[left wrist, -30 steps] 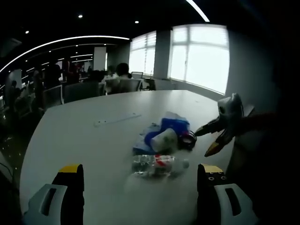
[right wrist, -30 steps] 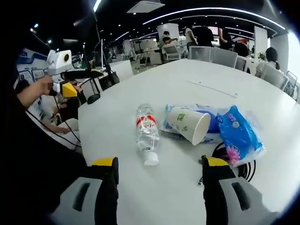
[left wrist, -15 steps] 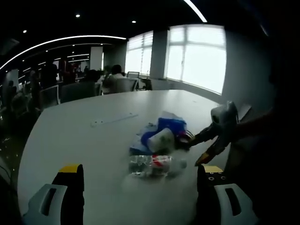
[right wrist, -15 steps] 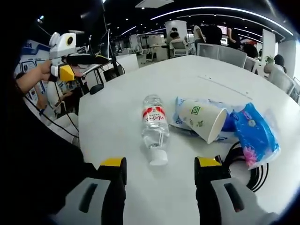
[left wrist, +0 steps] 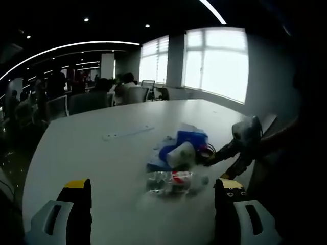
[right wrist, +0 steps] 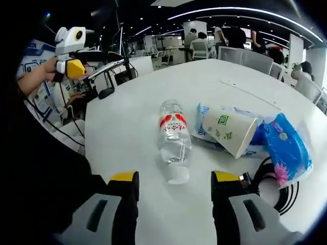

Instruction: Arrange the tabletop items into an orderly group along one side of the table until the central work area is clear of visible clutter.

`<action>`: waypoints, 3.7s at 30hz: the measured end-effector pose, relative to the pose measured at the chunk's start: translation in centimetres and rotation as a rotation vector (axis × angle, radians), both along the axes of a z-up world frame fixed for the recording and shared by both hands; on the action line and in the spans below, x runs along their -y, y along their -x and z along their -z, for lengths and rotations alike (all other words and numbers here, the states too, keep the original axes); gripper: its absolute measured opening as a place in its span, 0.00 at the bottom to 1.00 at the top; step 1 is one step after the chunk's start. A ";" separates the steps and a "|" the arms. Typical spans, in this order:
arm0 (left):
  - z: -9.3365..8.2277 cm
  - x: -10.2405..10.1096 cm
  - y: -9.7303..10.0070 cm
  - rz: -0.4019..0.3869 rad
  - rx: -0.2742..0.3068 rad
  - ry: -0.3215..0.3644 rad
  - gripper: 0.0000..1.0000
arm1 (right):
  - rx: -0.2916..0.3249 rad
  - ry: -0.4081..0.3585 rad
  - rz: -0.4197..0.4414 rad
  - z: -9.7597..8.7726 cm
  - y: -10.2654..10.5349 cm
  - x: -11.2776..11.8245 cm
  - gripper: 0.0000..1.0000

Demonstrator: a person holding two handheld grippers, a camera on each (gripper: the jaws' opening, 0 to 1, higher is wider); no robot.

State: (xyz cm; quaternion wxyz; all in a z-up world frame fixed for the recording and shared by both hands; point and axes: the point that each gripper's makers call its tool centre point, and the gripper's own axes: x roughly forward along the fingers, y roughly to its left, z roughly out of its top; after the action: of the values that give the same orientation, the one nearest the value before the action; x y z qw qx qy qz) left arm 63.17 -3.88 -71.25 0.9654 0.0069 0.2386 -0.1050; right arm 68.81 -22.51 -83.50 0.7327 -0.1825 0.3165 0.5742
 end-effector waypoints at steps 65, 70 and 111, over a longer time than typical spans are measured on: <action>0.6 -0.5 0.7 0.078 -0.010 -0.026 0.98 | 0.061 0.088 -0.034 4.3 -0.5 -1.8 0.19; 0.7 -0.4 0.8 0.096 -0.025 -0.035 0.98 | 0.053 0.093 -0.033 4.3 -0.6 -1.7 0.19; -0.6 0.2 -0.8 0.172 0.020 -0.046 0.95 | 0.201 0.109 -0.229 -6.1 -2.7 -6.8 0.18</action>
State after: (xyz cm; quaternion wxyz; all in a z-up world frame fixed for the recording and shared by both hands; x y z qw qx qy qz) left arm 63.94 -4.09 -70.68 0.9547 0.0504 0.2299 -0.1819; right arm 71.54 -15.74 -77.43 0.6795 -0.3132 0.2495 0.6147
